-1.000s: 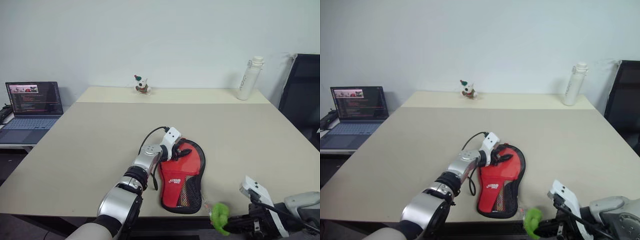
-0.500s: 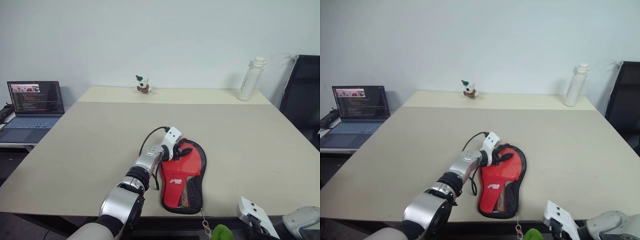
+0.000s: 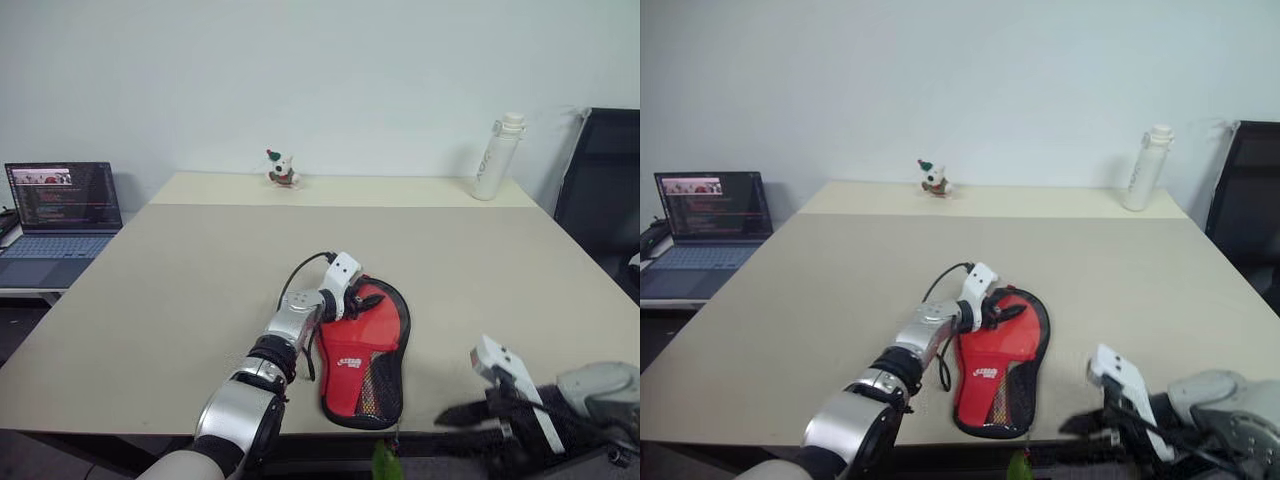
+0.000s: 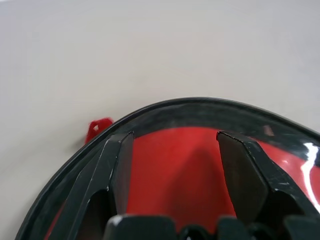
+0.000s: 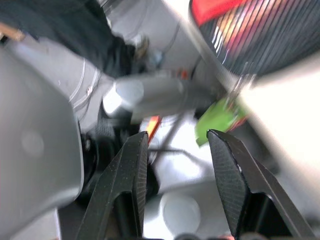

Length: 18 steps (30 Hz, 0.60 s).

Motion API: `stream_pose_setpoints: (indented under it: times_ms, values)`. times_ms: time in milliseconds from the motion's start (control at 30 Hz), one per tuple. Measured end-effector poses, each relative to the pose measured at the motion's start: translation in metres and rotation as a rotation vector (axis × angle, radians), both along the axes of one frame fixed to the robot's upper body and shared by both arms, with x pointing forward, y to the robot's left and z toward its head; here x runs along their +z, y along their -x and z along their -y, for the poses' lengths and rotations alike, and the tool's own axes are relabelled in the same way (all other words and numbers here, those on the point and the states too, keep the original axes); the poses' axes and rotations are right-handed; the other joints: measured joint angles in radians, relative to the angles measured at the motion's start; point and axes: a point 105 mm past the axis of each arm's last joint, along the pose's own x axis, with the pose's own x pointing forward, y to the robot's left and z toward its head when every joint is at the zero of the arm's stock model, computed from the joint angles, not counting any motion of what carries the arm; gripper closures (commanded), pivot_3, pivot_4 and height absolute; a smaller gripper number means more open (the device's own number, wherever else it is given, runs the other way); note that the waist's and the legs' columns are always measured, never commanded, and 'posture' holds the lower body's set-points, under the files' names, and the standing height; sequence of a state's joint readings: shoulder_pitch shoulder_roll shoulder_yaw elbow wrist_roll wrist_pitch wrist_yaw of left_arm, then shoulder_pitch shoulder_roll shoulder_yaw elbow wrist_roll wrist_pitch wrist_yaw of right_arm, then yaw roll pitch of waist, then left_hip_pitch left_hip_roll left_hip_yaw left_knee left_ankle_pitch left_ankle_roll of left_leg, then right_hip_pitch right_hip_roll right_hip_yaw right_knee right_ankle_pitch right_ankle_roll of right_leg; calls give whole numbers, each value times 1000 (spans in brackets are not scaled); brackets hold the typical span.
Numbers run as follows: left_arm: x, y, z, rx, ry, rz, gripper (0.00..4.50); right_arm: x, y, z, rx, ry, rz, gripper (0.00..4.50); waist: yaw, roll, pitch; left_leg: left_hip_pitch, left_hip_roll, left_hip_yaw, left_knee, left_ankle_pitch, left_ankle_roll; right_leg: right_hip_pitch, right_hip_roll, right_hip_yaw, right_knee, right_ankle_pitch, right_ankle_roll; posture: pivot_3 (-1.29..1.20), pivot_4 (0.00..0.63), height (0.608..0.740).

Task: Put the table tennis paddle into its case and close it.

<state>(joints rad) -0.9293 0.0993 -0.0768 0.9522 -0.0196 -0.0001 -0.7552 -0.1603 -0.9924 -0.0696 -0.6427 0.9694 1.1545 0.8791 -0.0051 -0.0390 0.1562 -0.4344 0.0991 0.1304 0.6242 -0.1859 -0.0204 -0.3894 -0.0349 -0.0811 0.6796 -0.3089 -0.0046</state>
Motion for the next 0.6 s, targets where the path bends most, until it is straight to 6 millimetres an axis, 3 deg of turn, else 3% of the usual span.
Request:
stream_pose_setpoints:
  times_ms: [100, 167, 233, 333, 467, 600]
  values:
    - [21, 11, -31, -27, 56, 63, 1618, 22, -43, -7, -84, -90, 169, 2476, -19, 1, 4, 1, 2, 3, -1, 0, -1, -1, 0, 3, 1, 0, 0, 0, 150, 740]
    - [40, 22, -66, -1, 81, 107, 1618, 35, -72, -8, -145, -119, 280, 2476, -30, 2, 7, 2, 3, 5, 0, 2, -4, -1, -1, 5, 2, 0, 0, 0, 150, 740]
    - [54, 34, -102, 46, 78, 136, 1618, 40, -94, -7, -191, -126, 359, 2476, -28, 2, 8, 3, 3, 6, -1, 3, -4, -1, -1, 6, 2, 0, 0, 0, 150, 740]
    - [58, 60, -146, 114, 57, 114, 1618, 41, -120, -8, -217, -152, 431, 2476, -25, 4, 9, 3, 2, 9, 0, 2, -4, -1, -2, 7, 1, 0, 0, 0, 150, 740]
    - [55, 93, -181, 183, 65, 44, 1618, 42, -149, -11, -208, -165, 494, 2476, -20, 3, 11, 3, 2, 9, 1, 1, -3, -1, -4, 7, 2, 1, 0, 0, 150, 740]
    - [62, 108, -192, 231, 66, 45, 1618, 49, -178, 0, -222, -163, 541, 2476, -3, 4, 12, 3, 2, 8, 2, 0, 0, 0, -5, 6, 2, 2, -1, 0, 150, 740]
